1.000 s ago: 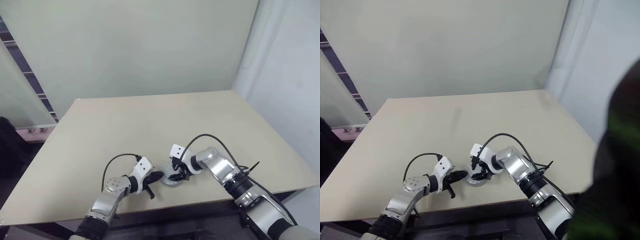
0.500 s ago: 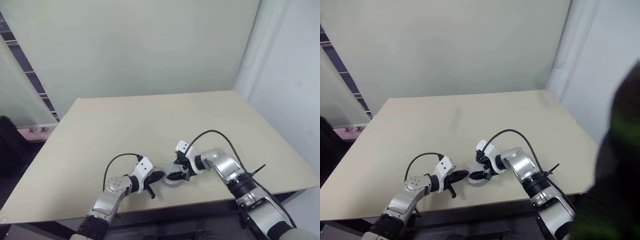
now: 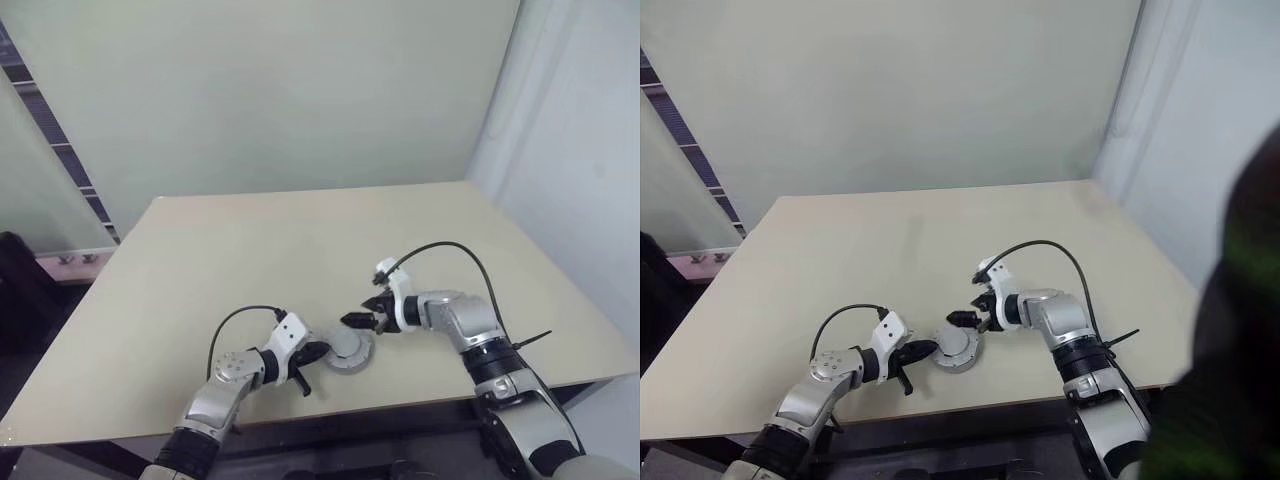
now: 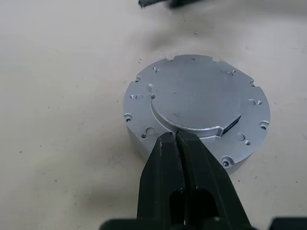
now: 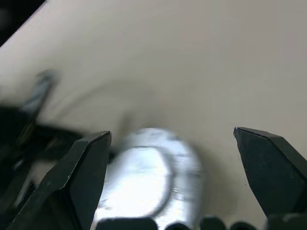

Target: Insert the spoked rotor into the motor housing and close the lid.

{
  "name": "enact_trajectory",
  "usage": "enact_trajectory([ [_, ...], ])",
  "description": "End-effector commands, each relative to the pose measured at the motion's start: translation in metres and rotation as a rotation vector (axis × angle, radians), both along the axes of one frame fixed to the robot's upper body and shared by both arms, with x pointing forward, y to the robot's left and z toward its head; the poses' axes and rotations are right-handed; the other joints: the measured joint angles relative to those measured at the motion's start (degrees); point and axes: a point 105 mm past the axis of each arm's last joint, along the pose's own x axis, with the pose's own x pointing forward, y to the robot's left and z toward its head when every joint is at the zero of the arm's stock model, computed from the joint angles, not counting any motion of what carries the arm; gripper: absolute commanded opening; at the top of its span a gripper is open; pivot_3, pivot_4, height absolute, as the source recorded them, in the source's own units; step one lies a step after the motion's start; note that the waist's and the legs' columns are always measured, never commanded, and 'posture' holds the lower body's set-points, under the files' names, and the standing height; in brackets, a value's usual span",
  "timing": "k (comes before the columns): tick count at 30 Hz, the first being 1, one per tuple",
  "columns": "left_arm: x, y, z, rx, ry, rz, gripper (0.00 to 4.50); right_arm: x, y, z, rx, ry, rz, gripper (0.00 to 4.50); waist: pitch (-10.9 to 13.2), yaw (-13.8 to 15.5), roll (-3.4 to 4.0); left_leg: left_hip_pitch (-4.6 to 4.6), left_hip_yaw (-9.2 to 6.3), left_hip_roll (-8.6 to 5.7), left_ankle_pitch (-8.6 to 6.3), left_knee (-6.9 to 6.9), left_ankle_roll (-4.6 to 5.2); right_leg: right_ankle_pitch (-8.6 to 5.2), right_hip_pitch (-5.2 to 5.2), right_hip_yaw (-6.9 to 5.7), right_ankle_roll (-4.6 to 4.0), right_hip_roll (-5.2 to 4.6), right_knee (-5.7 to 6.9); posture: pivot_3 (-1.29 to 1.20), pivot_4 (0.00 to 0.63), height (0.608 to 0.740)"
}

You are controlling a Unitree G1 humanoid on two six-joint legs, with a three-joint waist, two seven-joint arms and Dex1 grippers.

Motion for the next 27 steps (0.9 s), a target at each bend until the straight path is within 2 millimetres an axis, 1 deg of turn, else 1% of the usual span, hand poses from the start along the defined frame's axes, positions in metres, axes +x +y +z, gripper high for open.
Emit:
enact_trajectory([
  [1, -0.002, -0.003, -0.005, 0.026, 0.014, -0.025, 0.00, 0.005, -0.015, 0.000, 0.045, 0.137, -0.137, 4.46, 0.00, 0.00, 0.00, -0.01, 0.01, 0.00, 0.00, 0.00, 0.00, 0.00, 0.00, 0.01, 0.00, 0.00, -0.01, 0.00, 0.000, 0.740],
  [7, -0.002, -0.004, -0.005, 0.024, 0.011, -0.027, 0.00, -0.005, -0.017, -0.009, 0.166, 0.366, -0.230, 4.46, -0.01, -0.02, 0.06, -0.01, 0.02, -0.01, 0.00, -0.08, 0.01, 0.00, -0.03, 0.05, 0.00, 0.01, 0.00, 0.00, 0.000, 0.740],
  [11, -0.001, -0.005, -0.004, 0.025, 0.009, -0.031, 0.00, -0.015, -0.012, -0.014, 0.264, 0.518, -0.249, 4.46, -0.01, -0.04, 0.07, -0.04, 0.04, -0.01, 0.00, -0.04, 0.02, 0.00, -0.02, 0.08, 0.00, 0.01, -0.04, 0.00, 0.000, 0.740],
  [16, -0.001, -0.004, -0.003, 0.025, 0.008, -0.031, 0.00, -0.022, -0.006, -0.019, 0.321, 0.604, -0.255, 4.46, -0.02, -0.04, 0.07, -0.03, 0.05, -0.01, 0.00, -0.05, 0.02, 0.00, -0.02, 0.11, 0.00, 0.01, -0.05, 0.00, 0.000, 0.740],
  [21, -0.002, -0.003, -0.003, 0.026, 0.008, -0.029, 0.00, -0.026, -0.003, -0.025, 0.364, 0.653, -0.274, 4.46, -0.02, -0.07, 0.07, -0.04, 0.06, -0.01, 0.00, -0.05, 0.02, 0.00, -0.02, 0.11, 0.00, 0.01, -0.07, 0.00, 0.000, 0.740],
  [27, -0.003, -0.002, -0.003, 0.029, 0.007, -0.026, 0.00, -0.035, 0.009, -0.028, 0.428, 0.705, -0.255, 4.46, -0.02, -0.10, 0.08, -0.04, 0.05, -0.01, 0.00, -0.07, 0.02, 0.00, -0.02, 0.11, 0.01, 0.02, -0.06, 0.00, 0.000, 0.740],
])
